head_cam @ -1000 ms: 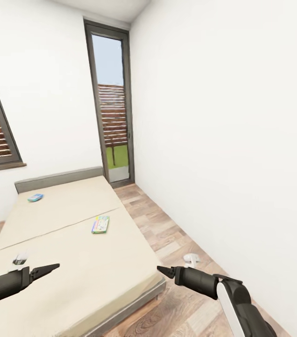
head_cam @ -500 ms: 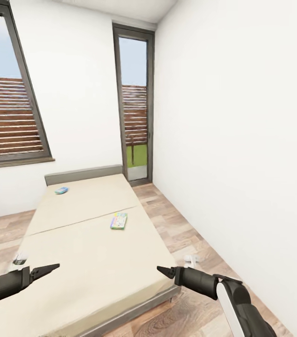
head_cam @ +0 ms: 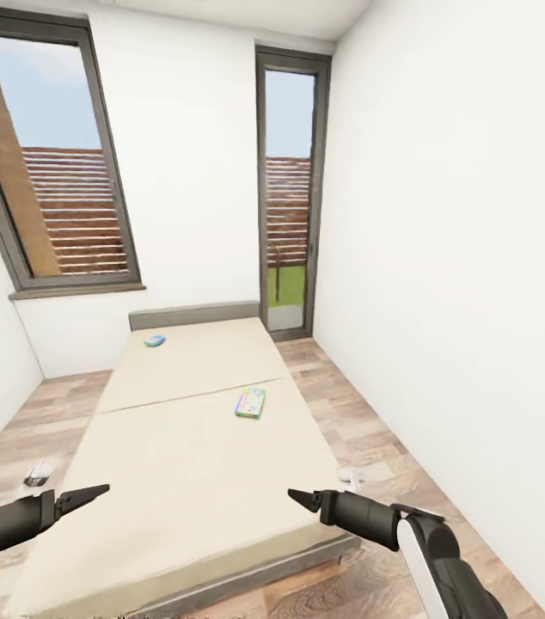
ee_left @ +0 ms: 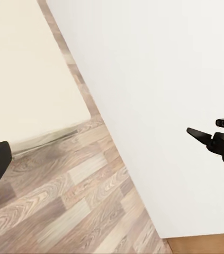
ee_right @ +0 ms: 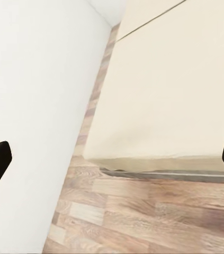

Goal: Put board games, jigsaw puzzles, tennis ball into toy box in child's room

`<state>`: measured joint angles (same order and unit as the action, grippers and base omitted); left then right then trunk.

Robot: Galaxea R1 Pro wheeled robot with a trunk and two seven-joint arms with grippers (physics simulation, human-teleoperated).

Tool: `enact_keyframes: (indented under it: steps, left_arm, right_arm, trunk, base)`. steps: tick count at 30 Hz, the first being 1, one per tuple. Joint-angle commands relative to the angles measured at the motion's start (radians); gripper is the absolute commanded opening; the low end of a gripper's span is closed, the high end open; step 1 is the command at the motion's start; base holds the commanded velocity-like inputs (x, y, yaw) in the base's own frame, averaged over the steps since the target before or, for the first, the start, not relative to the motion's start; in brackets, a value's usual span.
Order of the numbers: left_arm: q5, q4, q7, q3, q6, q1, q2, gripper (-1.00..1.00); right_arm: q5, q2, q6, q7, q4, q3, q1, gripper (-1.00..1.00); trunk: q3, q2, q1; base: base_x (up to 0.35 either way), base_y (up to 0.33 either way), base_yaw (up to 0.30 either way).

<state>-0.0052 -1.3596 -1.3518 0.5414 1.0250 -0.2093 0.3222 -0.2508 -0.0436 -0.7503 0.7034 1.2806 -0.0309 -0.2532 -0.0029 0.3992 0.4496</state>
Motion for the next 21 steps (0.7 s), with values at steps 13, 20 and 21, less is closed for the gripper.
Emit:
enact_keyframes:
  steps: [13, 20, 21]
  left_arm:
    - [0.0, 0.0, -0.004, 0.0, 0.01, -0.001, 0.0, 1.0]
    - [-0.001, 0.001, -0.004, 0.0, 0.01, -0.001, 0.0, 1.0]
    - [-0.001, 0.001, -0.003, -0.001, 0.01, -0.001, 0.0, 1.0]
  right_arm:
    - [-0.001, 0.0, -0.004, 0.004, -0.001, -0.003, 0.0, 1.0]
    - [-0.002, -0.001, -0.003, 0.003, -0.004, -0.002, 0.002, 1.0]
    - [-0.001, -0.003, -0.003, 0.003, -0.006, -0.002, 0.003, 1.0]
  trunk:
    - [0.0, 0.001, 0.0]
    - [0.0, 0.001, 0.0]
    - [0.0, 0.001, 0.0]
  base:
    - [0.0, 0.0, 0.287]
    - [0.0, 0.0, 0.286]
    - [0.0, 0.0, 0.286]
